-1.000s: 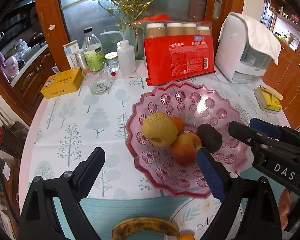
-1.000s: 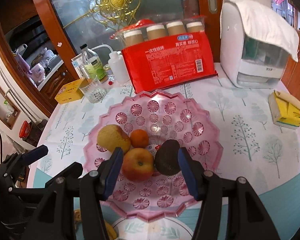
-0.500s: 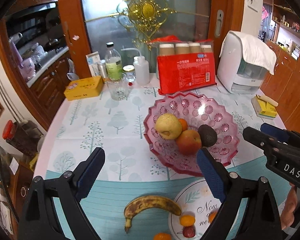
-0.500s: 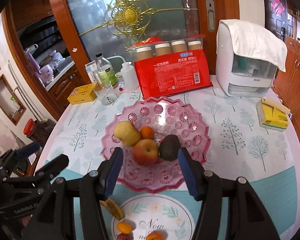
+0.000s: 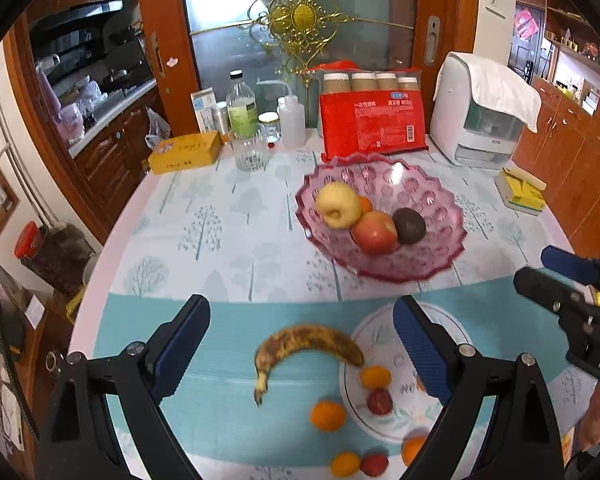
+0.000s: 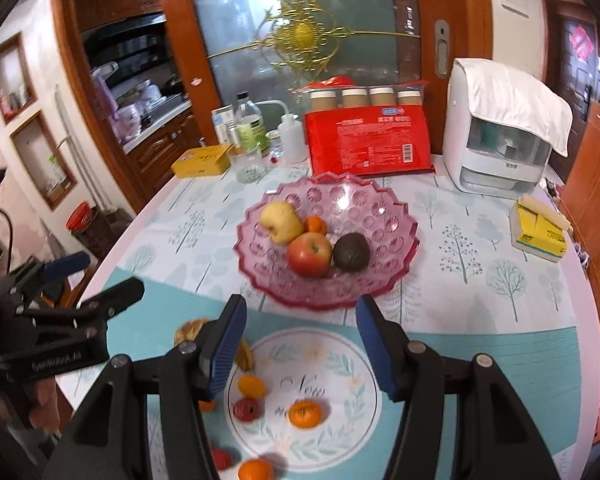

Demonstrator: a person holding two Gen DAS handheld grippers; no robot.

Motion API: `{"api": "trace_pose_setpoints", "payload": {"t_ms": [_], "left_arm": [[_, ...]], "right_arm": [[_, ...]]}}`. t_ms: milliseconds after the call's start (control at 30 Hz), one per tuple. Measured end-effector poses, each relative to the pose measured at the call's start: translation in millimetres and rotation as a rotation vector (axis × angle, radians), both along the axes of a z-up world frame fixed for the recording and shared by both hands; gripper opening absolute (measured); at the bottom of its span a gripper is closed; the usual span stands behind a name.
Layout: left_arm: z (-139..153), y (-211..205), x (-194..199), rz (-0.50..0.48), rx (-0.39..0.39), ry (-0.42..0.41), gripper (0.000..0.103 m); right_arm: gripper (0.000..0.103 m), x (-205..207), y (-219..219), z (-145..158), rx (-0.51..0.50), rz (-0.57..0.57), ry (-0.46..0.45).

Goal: Organize fruits
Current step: 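Move both tools toward the oranges on the runner and plate, then grasp a large orange with the left tool while the right tool grasps another orange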

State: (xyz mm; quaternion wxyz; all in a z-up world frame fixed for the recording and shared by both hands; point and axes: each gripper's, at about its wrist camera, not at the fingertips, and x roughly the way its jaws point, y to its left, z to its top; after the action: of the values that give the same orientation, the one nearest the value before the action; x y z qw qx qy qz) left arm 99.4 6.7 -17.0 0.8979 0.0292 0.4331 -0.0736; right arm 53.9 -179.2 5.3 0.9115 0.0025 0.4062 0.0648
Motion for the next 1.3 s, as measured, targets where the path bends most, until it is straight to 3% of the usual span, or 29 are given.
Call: {"api": "trace_pose_setpoints", "payload": {"t_ms": [200, 600, 967, 1067, 1133, 1300], "left_arm": [[-22.1, -2.1, -27.7, -0.018, -0.003, 0.046, 0.092], [-101.0, 0.7, -75.2, -0.003, -0.012, 0.161, 0.092], [-148.7, 13.3, -69.7, 0.052, -0.007, 0.233, 0.092], [-153.8, 11.4, -65.0, 0.049, -0.006, 0.241, 0.092], [-156.1, 9.6, -62.4, 0.044, -0.009, 0.246, 0.092], [-158.8, 3.7, -57.7, 0.024, -0.010, 0.249, 0.090]], "right_arm": [[0.058, -34.4, 8.7, -23.7, -0.041, 0.067, 0.012], [0.058, -81.0, 23.4, -111.4, -0.058, 0.190, 0.162], [0.057, -96.6, 42.0, -157.5, -0.054, 0.265, 0.265], [0.052, -97.4, 44.3, -167.9, -0.052, 0.273, 0.285], [0.042, -96.7, 46.1, -174.2, -0.046, 0.278, 0.297], [0.039, -92.5, 45.1, -178.2, -0.040, 0.252, 0.283]]}}
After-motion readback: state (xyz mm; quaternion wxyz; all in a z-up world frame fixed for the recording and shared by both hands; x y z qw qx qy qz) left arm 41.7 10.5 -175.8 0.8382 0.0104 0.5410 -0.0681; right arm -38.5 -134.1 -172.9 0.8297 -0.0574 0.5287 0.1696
